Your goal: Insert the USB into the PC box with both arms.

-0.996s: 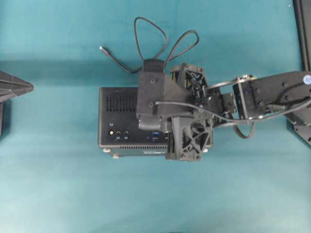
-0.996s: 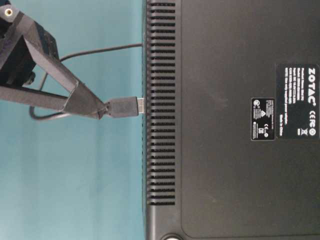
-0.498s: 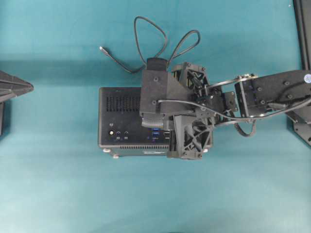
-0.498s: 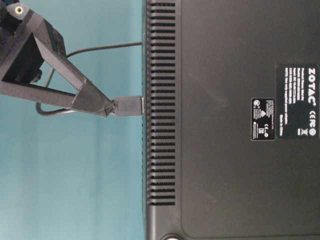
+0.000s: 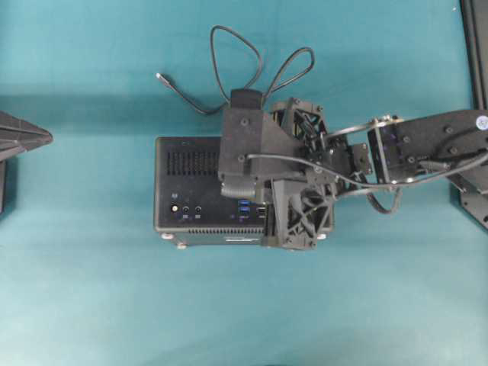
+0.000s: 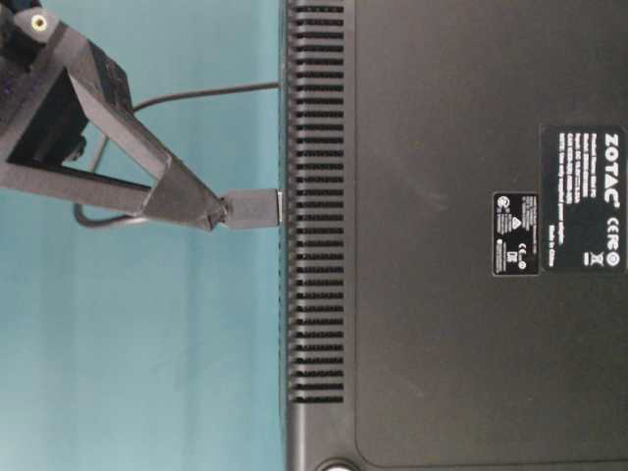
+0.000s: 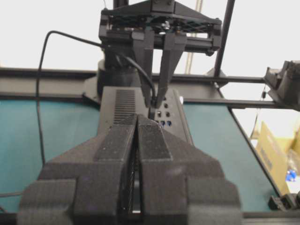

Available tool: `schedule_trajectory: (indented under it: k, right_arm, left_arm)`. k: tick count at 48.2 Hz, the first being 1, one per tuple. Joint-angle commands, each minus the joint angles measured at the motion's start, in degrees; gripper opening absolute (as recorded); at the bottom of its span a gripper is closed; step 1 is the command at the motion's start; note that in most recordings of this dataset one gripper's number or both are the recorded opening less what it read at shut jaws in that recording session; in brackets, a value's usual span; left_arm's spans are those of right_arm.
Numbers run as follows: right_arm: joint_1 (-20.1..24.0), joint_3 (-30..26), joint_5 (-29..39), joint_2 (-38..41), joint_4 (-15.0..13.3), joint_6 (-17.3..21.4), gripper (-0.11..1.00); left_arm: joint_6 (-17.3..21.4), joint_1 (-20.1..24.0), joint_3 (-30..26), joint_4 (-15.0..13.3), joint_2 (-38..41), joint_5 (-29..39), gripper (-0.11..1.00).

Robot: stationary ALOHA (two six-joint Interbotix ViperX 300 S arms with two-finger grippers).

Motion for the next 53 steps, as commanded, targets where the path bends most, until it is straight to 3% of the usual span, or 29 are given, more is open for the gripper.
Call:
schedule_trajectory:
  k: [1,28,53]
  right_arm:
    - [-0.70,0.35,0.35,0.53,-0.09,0.18,0.09]
    - [4.04,0.00,0.53,1.41,2.29,1.32,0.09]
    - [3.16,-0.09,1.58,1.32,2.37,1.23,0.09]
  left_arm:
    - [-0.18,-0.18,-1.14,0.18,0.35,-0.26,0.00]
    - [-0.18,-0.18,-0.88,0.18,0.35,-0.26,0.00]
    - [-0.26,-0.18,-0.88,0.18,0.44,-0.26,0.00]
